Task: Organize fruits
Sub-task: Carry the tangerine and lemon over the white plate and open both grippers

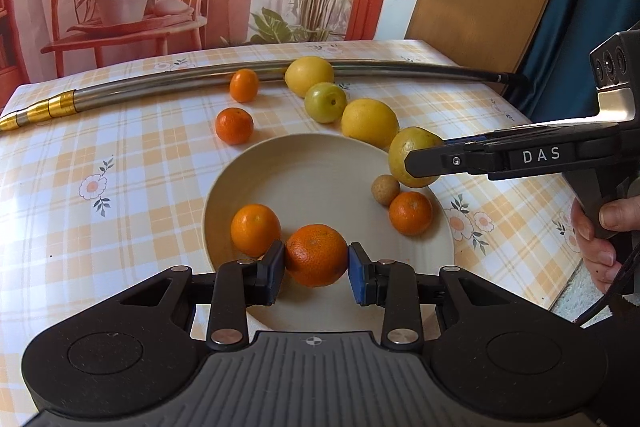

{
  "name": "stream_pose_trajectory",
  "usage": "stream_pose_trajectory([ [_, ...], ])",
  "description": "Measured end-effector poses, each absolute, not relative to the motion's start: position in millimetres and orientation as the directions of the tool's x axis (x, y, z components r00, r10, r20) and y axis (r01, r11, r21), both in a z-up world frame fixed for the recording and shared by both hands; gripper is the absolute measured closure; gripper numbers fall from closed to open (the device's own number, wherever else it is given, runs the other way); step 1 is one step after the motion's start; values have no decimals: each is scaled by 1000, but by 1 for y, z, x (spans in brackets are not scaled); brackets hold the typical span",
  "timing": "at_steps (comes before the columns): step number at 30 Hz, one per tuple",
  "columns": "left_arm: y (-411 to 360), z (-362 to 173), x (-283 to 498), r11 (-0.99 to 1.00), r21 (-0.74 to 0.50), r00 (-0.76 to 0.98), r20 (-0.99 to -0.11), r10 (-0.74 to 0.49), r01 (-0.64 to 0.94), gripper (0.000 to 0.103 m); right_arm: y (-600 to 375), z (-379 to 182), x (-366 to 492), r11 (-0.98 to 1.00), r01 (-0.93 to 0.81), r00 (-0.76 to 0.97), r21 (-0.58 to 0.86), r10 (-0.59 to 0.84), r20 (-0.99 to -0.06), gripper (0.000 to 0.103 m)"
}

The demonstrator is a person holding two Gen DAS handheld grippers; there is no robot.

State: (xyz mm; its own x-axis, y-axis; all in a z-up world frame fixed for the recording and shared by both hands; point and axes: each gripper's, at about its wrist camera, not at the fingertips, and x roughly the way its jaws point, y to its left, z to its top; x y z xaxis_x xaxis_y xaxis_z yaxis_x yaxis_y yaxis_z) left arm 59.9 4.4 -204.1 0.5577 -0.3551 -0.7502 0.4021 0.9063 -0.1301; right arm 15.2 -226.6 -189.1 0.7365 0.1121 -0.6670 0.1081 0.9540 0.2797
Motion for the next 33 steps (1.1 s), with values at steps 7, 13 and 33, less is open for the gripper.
stream_pose_trajectory([
  [7,-2,-207,56,904,-110,543,-768,-340,412,67,-212,-195,5,958,76,720,276,138,-680,61],
  [13,-3,-211,51,903,-109,529,-779,-337,415,67,-200,-202,-4,960,52,701,277,162,-695,61],
  [33,-3,-225,48,913,-60,528,-799,-286,404,67,-181,-215,-9,971,52,656,233,143,-741,61],
])
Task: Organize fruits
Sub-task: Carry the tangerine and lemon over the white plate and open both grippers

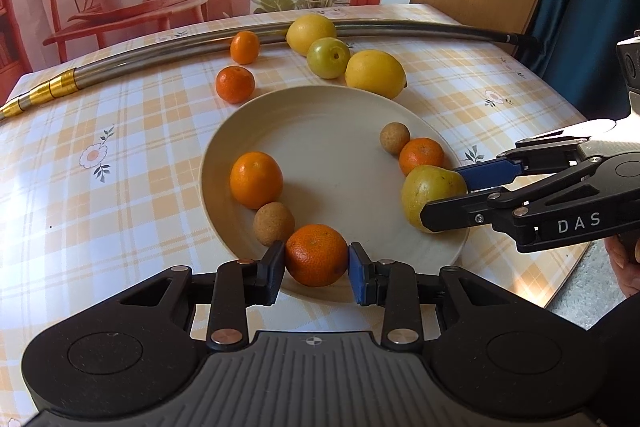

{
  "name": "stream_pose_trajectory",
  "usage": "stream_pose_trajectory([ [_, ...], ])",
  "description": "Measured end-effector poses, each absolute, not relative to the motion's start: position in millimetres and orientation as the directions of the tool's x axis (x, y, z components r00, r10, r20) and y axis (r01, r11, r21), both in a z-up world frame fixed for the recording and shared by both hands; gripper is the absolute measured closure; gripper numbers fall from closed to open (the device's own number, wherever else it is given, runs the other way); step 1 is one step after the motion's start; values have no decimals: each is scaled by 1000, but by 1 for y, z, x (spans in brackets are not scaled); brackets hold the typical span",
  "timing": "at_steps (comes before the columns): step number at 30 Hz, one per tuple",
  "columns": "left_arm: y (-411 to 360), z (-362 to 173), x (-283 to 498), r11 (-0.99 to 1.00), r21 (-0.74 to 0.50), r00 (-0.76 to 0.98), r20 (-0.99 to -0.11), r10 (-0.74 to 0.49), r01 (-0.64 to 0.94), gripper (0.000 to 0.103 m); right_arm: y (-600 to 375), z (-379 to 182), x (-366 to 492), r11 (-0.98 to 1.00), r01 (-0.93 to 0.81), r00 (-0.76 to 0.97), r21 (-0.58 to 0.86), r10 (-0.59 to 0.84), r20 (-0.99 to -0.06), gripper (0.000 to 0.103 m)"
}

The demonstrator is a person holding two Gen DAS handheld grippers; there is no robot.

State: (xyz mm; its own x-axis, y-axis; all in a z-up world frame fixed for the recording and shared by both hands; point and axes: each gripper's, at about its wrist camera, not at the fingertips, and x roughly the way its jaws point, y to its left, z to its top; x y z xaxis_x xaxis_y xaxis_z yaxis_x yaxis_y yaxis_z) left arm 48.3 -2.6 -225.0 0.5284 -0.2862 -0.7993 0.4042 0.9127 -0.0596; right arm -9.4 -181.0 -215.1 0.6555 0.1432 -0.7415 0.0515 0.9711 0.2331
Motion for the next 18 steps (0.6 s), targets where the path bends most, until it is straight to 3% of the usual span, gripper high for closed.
stream_pose_trajectory([
  [18,-1,-224,45,921,-69,548,-786,-287,384,66,-176,-218,-9,975,35,645,220,146,-750,60],
])
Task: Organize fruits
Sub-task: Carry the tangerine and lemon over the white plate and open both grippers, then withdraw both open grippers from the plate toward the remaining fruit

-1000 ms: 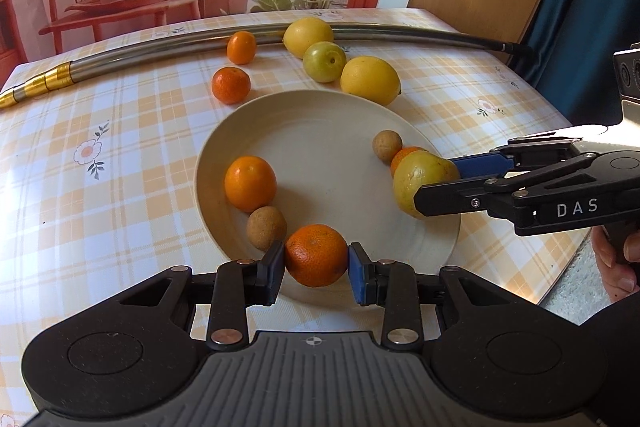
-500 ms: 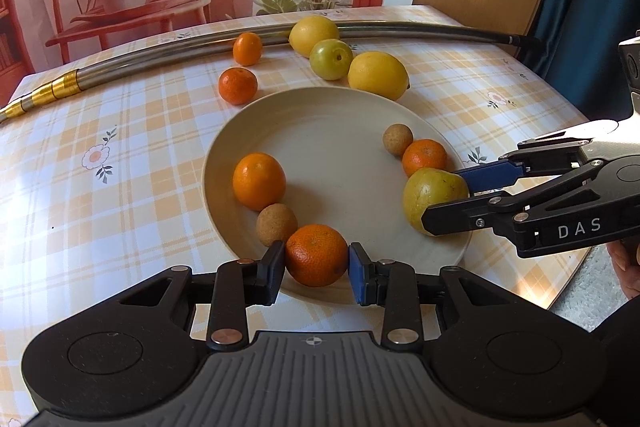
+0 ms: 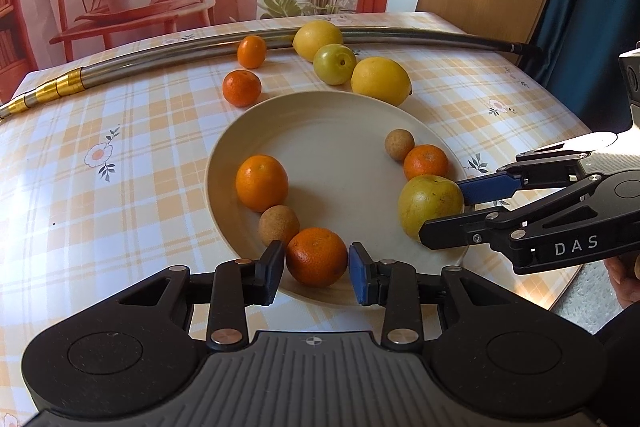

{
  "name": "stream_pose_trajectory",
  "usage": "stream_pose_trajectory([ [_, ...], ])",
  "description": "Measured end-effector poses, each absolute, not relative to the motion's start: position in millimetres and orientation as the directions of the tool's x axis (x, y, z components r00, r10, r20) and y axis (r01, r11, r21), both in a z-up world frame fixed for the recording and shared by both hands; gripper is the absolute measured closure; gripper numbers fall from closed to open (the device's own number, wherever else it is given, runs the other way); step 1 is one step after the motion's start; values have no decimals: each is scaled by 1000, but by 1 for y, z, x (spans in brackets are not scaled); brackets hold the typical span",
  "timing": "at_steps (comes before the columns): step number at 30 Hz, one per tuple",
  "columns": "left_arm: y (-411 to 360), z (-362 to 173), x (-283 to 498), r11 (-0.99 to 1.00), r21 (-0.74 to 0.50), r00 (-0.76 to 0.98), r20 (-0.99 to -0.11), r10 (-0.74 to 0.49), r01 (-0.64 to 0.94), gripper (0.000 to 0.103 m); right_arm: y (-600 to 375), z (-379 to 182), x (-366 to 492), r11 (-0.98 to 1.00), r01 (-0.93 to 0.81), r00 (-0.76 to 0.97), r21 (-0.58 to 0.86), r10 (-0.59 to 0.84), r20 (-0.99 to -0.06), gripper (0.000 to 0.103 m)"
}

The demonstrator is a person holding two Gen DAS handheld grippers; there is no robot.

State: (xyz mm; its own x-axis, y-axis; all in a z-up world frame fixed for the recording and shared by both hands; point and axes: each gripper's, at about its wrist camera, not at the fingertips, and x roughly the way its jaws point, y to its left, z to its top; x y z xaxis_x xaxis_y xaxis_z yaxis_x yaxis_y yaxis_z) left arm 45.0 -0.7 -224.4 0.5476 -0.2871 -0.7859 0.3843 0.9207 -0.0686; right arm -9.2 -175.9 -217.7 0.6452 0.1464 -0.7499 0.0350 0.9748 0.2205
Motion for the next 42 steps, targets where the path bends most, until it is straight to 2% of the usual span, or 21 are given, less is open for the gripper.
stream_pose_trajectory([
  [9,0,-222,42,921,-69,558,-777,-290,383,60,-175,-216,-12,975,40,657,218,139,-741,54],
  [12,-1,-221,40,922,-63,564,-775,-287,383,58,-175,-215,-14,975,44,663,216,133,-737,54],
  [14,-1,-220,39,922,-60,570,-770,-287,383,54,-175,-214,-15,976,46,668,212,127,-733,54],
  [21,2,-217,37,926,-57,585,-760,-282,372,51,-174,-208,-18,979,52,697,199,107,-709,54],
  [32,9,-202,35,936,-40,650,-709,-274,351,28,-192,-195,-22,974,110,754,199,49,-655,54],
  [42,27,-167,55,962,-38,746,-624,-234,270,14,-221,-176,-13,974,157,791,162,-26,-611,54],
])
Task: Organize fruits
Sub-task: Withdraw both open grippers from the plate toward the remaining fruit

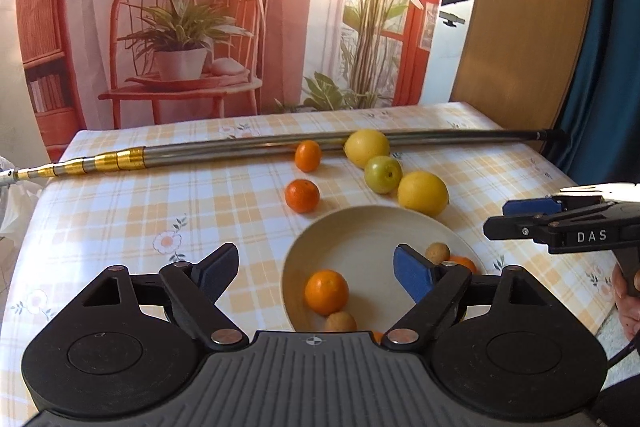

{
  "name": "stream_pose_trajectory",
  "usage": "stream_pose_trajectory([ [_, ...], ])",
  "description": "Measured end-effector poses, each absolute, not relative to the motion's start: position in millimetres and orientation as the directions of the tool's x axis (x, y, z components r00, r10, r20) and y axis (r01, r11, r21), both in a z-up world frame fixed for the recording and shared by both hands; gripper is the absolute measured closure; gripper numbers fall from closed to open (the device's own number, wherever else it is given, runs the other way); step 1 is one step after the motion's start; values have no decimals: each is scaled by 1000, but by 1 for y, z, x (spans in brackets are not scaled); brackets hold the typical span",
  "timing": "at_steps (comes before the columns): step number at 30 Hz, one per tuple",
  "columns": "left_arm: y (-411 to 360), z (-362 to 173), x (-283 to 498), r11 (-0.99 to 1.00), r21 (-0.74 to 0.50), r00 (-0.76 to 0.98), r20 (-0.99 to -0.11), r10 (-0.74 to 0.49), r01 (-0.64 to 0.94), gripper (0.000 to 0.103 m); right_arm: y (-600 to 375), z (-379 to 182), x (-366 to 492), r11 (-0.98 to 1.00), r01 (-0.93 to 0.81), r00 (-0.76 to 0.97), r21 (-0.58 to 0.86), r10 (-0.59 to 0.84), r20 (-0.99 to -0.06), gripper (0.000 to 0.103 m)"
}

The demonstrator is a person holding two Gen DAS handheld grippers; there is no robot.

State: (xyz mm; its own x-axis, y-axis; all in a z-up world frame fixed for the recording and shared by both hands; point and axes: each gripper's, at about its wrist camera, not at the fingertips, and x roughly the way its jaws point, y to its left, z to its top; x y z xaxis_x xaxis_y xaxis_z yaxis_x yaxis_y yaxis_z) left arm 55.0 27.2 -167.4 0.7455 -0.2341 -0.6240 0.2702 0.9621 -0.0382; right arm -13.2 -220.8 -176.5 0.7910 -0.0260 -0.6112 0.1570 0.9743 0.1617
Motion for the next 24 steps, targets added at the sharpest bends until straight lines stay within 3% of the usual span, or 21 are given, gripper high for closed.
stream_pose_trajectory([
  [12,22,-121,93,983,93,850,-519,-90,160,6,-246,-149,16,976,178,831,128,-79,-551,52],
  [18,10,-117,112,977,144,841,-538,-55,156,6,-257,-140,27,972,194,842,134,-95,-530,51],
  [24,3,-127,124,970,127,820,-563,-103,209,6,-265,-144,37,967,207,831,150,-93,-548,51],
])
